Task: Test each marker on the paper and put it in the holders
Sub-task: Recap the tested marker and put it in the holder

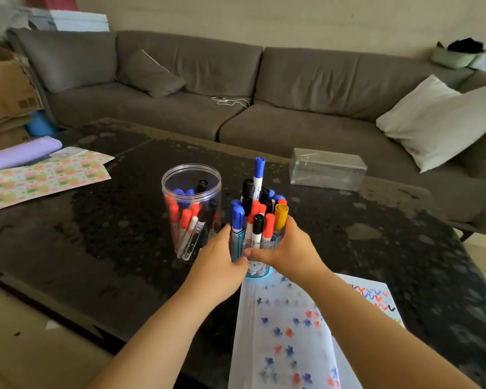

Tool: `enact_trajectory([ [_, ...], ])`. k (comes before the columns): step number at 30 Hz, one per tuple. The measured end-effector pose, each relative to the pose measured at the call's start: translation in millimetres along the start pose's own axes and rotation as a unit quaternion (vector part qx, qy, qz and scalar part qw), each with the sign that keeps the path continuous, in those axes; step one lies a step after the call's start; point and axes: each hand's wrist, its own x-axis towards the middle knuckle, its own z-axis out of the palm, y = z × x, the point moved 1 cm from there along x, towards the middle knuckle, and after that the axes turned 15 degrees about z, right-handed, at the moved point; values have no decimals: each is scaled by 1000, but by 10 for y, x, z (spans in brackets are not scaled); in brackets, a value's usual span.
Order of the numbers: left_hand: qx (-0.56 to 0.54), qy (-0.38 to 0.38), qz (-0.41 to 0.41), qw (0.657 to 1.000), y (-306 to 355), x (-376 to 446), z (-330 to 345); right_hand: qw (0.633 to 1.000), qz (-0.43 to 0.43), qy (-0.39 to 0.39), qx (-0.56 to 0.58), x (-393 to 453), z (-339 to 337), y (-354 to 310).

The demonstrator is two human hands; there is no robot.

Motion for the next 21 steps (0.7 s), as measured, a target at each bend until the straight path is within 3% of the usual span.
enact_trajectory([
  [10, -79, -72, 23, 994, 276, 415, 475, 994, -3, 89, 63, 79, -686, 350],
  [21, -104, -131, 25, 986, 612, 687, 1151, 989, 39, 126, 67, 192, -1164, 852],
])
